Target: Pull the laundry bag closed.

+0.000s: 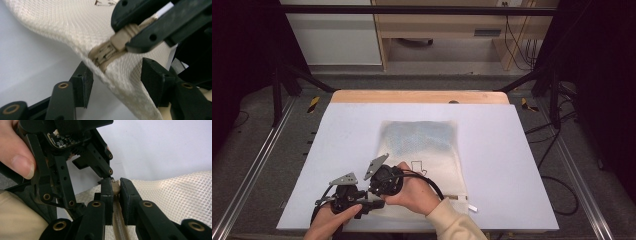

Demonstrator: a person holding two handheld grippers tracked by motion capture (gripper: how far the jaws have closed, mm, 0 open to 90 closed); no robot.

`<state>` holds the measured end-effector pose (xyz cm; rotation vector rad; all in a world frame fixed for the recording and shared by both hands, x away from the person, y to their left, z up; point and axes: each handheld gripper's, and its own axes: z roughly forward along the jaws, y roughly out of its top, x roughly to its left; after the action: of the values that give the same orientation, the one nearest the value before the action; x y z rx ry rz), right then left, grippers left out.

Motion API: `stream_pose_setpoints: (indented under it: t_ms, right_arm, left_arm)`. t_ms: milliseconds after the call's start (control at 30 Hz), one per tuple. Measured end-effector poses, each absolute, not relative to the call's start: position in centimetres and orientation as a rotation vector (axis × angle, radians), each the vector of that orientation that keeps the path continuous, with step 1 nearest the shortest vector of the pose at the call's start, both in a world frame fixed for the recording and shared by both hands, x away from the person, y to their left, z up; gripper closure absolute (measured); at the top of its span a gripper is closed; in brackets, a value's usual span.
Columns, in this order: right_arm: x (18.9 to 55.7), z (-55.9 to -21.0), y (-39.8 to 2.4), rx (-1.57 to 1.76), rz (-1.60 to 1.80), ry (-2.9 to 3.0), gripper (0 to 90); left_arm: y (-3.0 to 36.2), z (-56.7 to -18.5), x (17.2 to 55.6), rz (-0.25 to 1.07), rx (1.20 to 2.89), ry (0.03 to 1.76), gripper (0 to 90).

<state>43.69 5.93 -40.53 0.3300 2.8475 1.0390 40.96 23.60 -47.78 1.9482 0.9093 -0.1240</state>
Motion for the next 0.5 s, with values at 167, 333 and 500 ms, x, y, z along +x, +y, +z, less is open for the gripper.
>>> stream_pose_setpoints:
  t_ms: [167, 333, 500]
  right_arm:
    - [43.8, -40.5, 5.86, 0.333, 1.056, 2.837, 81.7]
    - [43.81, -40.49, 5.76, 0.339, 1.056, 2.837, 81.7]
    - [43.88, -40.43, 5.57, 0.334, 1.06, 2.836, 81.7]
  left_arm:
    - [23.59, -47.78, 41.27, -0.136, 1.942, 0.9, 49.2]
    - [23.63, -47.58, 41.48, -0.135, 1.95, 0.875, 56.2]
    - [23.62, -47.59, 41.66, -0.136, 1.953, 0.866, 62.5]
